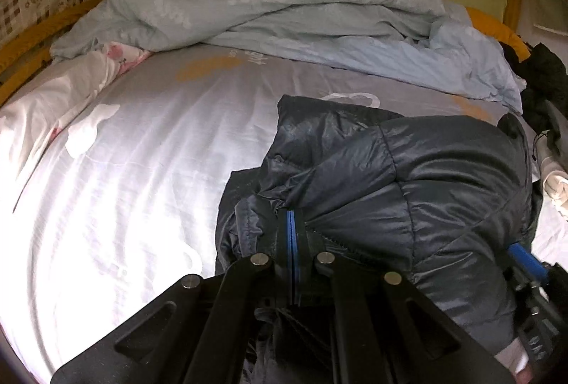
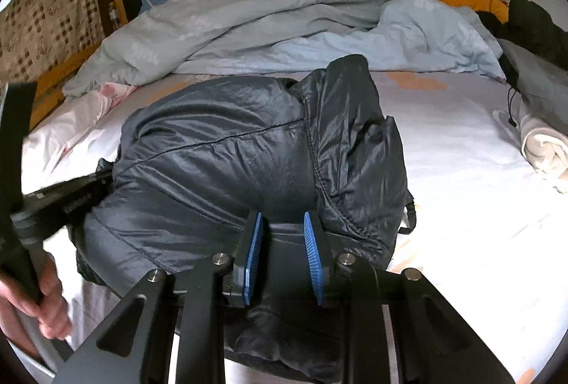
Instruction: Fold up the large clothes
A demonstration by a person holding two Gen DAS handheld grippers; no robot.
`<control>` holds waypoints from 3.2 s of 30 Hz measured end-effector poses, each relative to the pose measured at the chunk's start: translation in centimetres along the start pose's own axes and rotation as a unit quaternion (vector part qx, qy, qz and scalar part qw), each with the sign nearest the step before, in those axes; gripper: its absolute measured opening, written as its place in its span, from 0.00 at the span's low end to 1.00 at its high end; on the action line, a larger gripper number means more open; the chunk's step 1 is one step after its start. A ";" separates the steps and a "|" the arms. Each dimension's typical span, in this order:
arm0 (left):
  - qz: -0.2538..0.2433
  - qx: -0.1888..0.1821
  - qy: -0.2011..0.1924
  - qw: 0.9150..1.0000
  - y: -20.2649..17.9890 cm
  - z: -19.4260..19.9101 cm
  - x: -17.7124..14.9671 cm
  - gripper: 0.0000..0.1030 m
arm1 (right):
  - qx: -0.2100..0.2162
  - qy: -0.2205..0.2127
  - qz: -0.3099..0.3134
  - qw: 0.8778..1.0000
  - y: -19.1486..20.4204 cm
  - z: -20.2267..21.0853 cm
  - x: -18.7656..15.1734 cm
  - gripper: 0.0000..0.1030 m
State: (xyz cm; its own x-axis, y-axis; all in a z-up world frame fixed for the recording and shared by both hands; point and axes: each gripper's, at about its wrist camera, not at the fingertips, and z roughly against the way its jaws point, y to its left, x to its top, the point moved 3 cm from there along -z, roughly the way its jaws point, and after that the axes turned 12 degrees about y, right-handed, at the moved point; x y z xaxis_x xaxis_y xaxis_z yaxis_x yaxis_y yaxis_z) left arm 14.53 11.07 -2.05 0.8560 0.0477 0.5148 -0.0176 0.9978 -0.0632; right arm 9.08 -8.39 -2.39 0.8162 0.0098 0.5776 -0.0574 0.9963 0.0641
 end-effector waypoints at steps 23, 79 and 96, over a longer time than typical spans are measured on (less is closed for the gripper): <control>0.028 -0.063 -0.116 0.991 2.5 9.9 -1.7 0.90 | 0.060 -0.083 -0.112 0.988 -10.1 5.9 -1.9 0.66; -0.148 -0.253 -0.177 0.940 -41.1 18.3 8.8 0.27 | -0.196 -0.282 -0.059 0.937 -28.8 29.4 9.4 0.37; -0.244 -0.247 -0.117 0.931 -56.1 9.7 7.8 0.35 | -0.179 -0.179 -0.244 0.936 -46.8 22.1 6.7 0.41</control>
State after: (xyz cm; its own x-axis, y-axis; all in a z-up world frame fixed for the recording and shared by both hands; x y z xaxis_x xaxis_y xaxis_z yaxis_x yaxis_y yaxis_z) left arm 17.21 -44.06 13.77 0.5635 -0.3389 0.7534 0.6317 0.7645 -0.1286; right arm 4.50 -56.79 16.43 0.4466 -0.4189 0.7906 0.5207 0.8403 0.1511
